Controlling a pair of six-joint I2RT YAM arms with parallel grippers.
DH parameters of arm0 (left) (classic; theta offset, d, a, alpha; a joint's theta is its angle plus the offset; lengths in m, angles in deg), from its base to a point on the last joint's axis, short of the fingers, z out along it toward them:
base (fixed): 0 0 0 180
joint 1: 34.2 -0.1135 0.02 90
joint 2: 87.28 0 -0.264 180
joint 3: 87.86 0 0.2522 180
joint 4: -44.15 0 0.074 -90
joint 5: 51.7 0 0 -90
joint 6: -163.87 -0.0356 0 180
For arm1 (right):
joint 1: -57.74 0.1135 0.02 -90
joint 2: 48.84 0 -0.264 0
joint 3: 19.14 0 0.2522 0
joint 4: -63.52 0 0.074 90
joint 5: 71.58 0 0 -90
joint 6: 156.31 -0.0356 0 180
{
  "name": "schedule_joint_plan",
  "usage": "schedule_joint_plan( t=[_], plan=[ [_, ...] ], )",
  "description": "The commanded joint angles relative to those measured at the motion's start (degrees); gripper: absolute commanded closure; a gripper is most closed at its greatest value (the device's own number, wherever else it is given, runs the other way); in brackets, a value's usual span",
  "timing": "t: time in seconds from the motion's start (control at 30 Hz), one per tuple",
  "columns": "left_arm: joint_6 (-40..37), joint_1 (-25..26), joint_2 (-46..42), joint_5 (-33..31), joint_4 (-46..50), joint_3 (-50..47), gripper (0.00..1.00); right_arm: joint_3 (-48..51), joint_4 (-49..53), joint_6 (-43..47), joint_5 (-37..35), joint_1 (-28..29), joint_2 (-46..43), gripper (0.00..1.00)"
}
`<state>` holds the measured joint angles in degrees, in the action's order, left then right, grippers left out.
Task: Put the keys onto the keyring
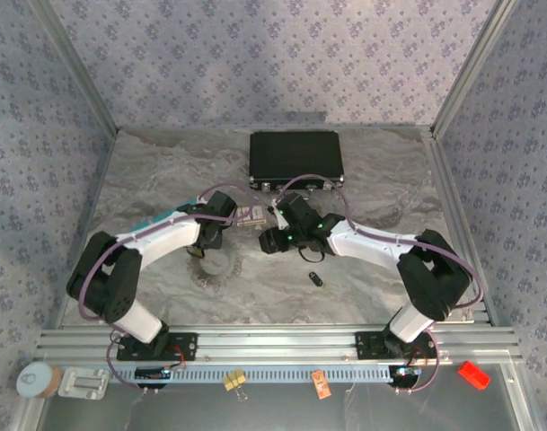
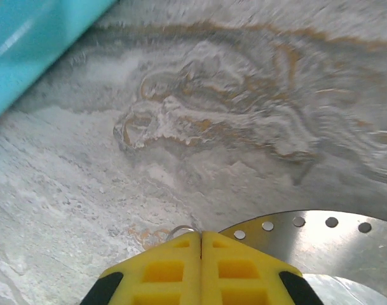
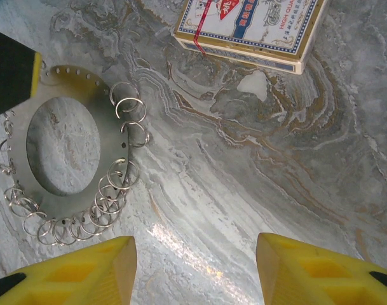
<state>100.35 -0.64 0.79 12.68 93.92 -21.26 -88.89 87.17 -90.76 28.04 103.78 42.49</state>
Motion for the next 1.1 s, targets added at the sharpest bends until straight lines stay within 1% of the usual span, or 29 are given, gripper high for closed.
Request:
schedule_joint_plan(
  t=[0.0, 0.13, 0.23, 0.4, 0.53, 0.67, 0.8, 0.9, 1.07],
  plan=[
    [-4.15, 2.78, -5.52, -3.60, -0.21, 1.18, 1.00, 2.65, -1.54, -1.47, -1.07, -0.83, -4.29, 0.47],
    [-7.86, 4.68, -12.64, -2.87, -5.06, -0.87, 1.00, 6.01, -3.12, -1.67, -1.82, -2.44, -8.92, 0.48],
    [-12.31, 5.02, -19.40, 0.05, -10.67, -3.56, 1.00, 8.18, -3.39, -0.90, -3.03, -3.68, -13.44, 0.48],
    [-21.37, 5.18, -29.84, 9.51, -21.56, -8.52, 1.00, 12.30, -4.39, 1.01, -4.92, -6.68, -22.73, 0.48],
    [-27.08, 5.09, -33.91, 16.05, -27.00, -10.63, 1.00, 14.99, -5.14, 3.87, -6.58, -8.69, -29.90, 0.48],
    [-34.16, 5.20, -35.88, 25.72, -30.95, -12.24, 1.00, 18.49, -8.40, 11.91, -7.47, -9.01, -38.79, 0.44],
    [-39.31, 5.14, -37.17, 34.32, -35.96, -14.66, 1.00, 21.84, -12.55, 21.54, -4.08, -8.66, -45.10, 0.41],
    [-41.71, 5.20, -37.45, 40.15, -38.46, -16.05, 1.00, 22.68, -13.42, 28.69, -0.26, -7.93, -47.65, 0.40],
    [-46.26, 5.14, -37.47, 52.31, -40.55, -18.03, 1.00, 22.64, -13.20, 40.20, 4.87, -4.88, -47.74, 0.41]
  ],
)
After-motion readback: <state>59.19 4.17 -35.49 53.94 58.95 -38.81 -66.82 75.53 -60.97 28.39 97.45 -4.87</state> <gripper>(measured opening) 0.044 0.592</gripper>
